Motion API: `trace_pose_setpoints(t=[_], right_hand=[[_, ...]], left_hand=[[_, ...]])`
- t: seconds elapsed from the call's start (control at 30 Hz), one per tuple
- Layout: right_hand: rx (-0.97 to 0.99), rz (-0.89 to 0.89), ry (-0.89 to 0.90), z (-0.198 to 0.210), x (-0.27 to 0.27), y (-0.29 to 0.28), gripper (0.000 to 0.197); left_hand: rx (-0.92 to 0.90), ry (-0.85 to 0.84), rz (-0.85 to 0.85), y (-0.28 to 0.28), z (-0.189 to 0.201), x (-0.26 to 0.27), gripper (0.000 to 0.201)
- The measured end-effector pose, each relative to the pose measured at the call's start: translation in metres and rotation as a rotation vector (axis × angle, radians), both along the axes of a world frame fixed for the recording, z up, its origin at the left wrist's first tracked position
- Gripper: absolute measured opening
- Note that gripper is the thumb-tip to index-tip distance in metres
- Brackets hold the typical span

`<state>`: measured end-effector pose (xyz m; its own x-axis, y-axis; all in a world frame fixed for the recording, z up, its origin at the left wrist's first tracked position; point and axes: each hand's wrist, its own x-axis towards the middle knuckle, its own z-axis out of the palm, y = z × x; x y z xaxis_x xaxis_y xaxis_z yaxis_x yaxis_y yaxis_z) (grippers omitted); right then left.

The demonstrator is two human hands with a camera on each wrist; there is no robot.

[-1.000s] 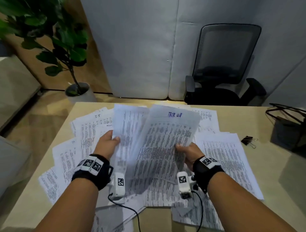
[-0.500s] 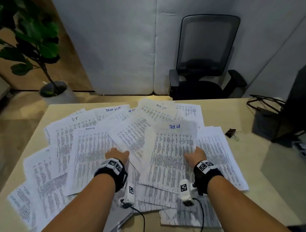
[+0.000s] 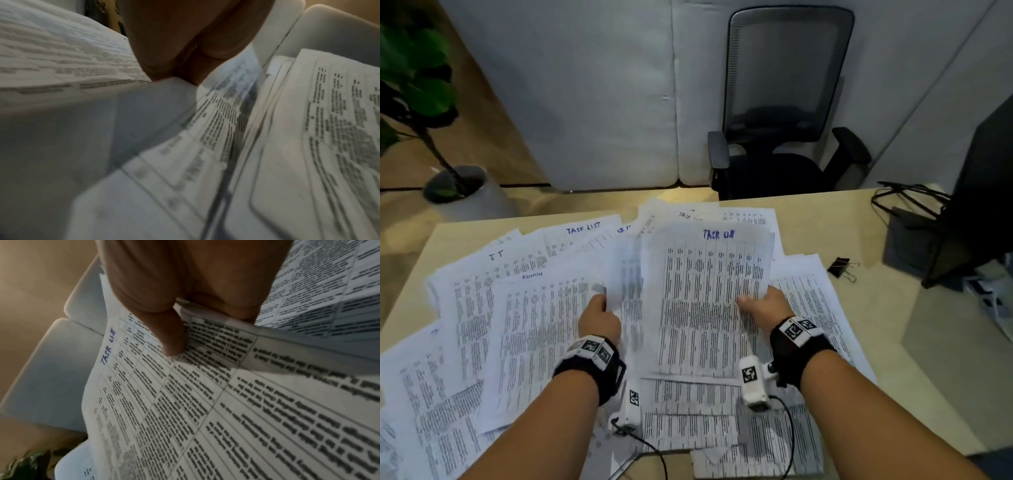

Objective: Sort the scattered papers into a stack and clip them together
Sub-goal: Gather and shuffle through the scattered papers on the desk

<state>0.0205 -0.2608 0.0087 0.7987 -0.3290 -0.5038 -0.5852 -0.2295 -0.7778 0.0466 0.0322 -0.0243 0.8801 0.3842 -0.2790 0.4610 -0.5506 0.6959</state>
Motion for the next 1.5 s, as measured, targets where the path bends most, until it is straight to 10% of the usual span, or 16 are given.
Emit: trace_pose_setpoints(t=[0.23, 0.37, 0.5, 0.63, 0.77, 0.97, 1.2, 1.5], right_hand=[[0.11, 0.024, 0.082, -0.027, 0.01, 0.004, 0.106], [0.219, -0.015, 0.014, -0.006, 0.009, 0.02, 0.094], [0.233, -0.013, -0.257, 0.036, 0.018, 0.033, 0.032], [0.252, -0.056, -0.535, 0.082, 0.029, 0.041, 0.047], [0.175, -0.067, -0.723, 0.096, 0.018, 0.037, 0.083], [0.266, 0.037, -0.458, 0.052, -0.016, 0.035, 0.063], [-0.105, 0.0, -0.501, 0.059, -0.006, 0.003, 0.027], [-0.524, -0.16, -0.035, -0.019, -0.029, -0.092, 0.027]], left_hand=[[-0.037, -0.062, -0.05, 0.005, 0.009, -0.01, 0.018], [-0.327, -0.054, -0.092, -0.006, 0.027, -0.017, 0.018], [-0.432, -0.153, -0.129, -0.025, 0.059, -0.013, 0.032], [-0.443, -0.408, -0.087, -0.042, 0.099, 0.004, 0.004], [-0.634, -0.547, -0.081, -0.046, 0.12, 0.001, 0.033], [-0.583, -0.271, -0.101, -0.056, 0.088, -0.026, 0.037], [-0.313, -0.308, -0.143, -0.069, 0.089, -0.016, 0.025], [-0.114, 0.183, -0.078, -0.07, 0.013, -0.043, 0.047]])
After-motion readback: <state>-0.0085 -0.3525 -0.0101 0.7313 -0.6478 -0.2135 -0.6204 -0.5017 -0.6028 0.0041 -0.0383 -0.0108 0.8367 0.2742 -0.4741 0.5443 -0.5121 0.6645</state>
